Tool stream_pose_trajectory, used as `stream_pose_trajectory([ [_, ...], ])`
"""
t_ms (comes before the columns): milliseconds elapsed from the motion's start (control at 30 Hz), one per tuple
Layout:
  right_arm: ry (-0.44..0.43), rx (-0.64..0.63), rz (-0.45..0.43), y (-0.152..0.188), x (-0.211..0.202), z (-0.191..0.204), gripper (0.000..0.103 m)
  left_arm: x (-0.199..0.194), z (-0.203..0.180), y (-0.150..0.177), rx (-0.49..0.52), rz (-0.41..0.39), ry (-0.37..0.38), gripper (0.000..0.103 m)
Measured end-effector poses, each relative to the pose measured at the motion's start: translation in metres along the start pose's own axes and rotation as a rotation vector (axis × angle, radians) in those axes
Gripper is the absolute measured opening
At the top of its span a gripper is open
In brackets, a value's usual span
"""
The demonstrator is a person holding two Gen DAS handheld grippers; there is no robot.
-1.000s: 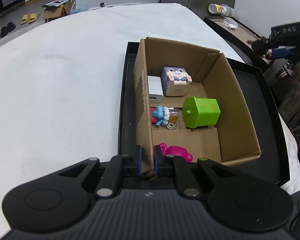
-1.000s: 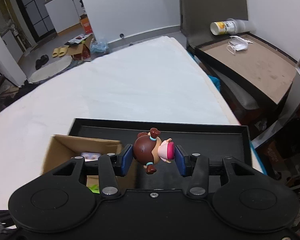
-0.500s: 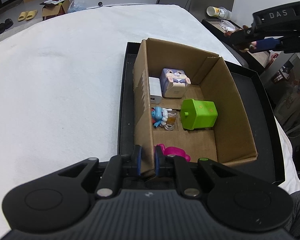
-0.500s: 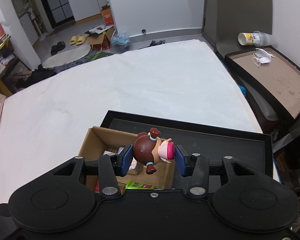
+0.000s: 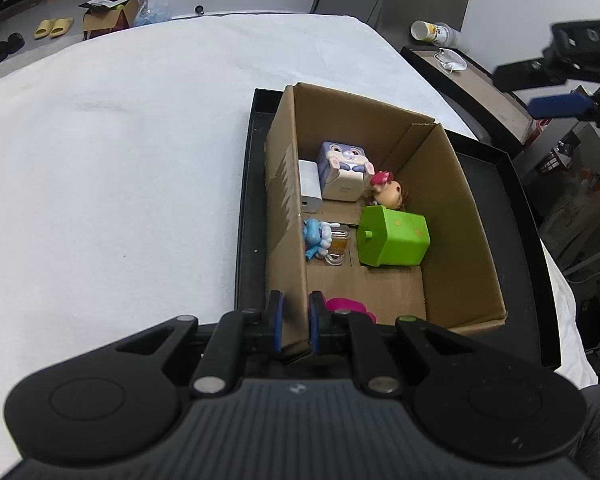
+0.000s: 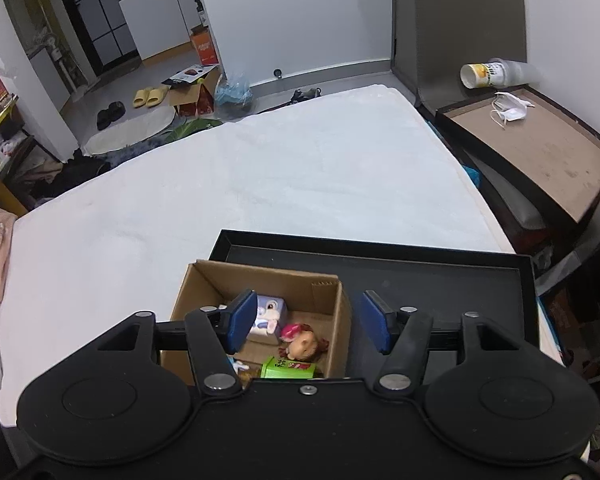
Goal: Organize rigid objects
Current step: 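Carry the doll into the box and open the right gripper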
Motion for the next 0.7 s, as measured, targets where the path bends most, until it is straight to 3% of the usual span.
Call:
stream_pose_trajectory([
  [300,-0.005,0.045,-0.007,0.022,-0.018,-0.009,0.063,-0.013,-0.005,0.004,0.028,-0.023,-0.004,0.012],
  [433,-0.001,0.057,-0.025,0.031,-0.030,-0.011,0.074,-0.023,-0.007,0.003,0.035,-0.051,-0.019,0.012],
  [600,0.009,0.082,-0.046,0.045,-0.045,-0.014,0.083,-0.034,-0.018,0.001,0.065,-0.031,-0.040,0.013],
  [700,0.034,0.091,-0.055,0.056,-0.054,-0.014,0.091,-0.044,-0.027,0.001,0.053,-0.015,0.001,0.014],
])
Point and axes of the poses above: each gripper's, at about its wrist camera, not at the fingertips, and x roughly the way its jaws point, z to its left, y to its underside, the point moved 3 cm from there along x, roughly the way its jaws point, and after that the axes turned 13 degrees about -x, right-handed, at the moved point
